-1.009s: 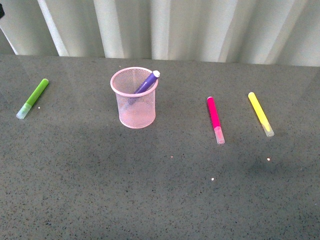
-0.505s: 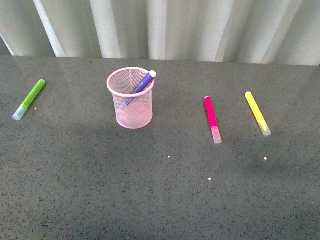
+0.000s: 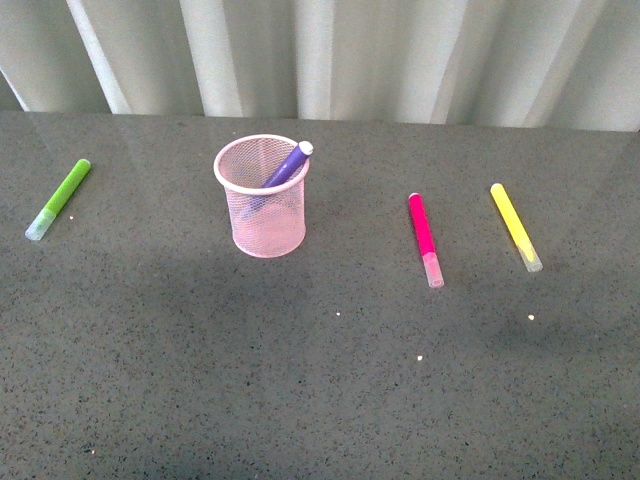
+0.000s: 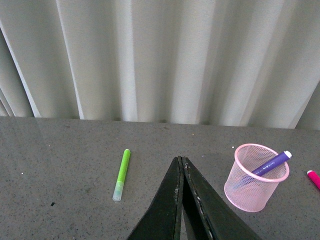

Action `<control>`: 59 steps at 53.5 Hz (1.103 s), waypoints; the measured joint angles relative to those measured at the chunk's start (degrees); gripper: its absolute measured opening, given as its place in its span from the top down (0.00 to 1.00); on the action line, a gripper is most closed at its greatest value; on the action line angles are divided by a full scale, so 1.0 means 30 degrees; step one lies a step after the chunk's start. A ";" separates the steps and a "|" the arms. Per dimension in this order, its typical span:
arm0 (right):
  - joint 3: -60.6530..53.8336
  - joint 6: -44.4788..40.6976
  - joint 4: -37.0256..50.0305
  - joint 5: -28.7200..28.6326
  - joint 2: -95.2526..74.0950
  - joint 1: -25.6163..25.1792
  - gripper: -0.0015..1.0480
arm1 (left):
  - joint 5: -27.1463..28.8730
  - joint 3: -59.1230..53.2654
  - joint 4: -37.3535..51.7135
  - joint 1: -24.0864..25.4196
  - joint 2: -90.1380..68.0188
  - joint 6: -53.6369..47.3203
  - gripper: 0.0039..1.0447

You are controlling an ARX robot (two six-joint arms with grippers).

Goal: Insert purple and pink pens into pink cup

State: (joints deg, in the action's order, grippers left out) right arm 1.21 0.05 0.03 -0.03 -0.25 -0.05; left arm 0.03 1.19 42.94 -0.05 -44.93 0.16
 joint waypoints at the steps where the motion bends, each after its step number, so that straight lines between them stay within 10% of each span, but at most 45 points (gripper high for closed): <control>1: 0.0000 0.0000 0.0000 0.0000 0.0000 0.0000 0.07 | 0.0000 -0.0044 -0.0270 0.0000 0.0291 0.0000 0.97; 59: 0.0000 0.0000 0.0000 0.0000 0.0000 -0.0007 0.07 | 0.0000 -0.0211 -0.9857 0.0000 1.0593 0.0000 0.97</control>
State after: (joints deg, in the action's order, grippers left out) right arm 1.21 0.05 0.03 -0.03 -0.25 -0.08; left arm 0.03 0.56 13.37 -0.05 -13.15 0.16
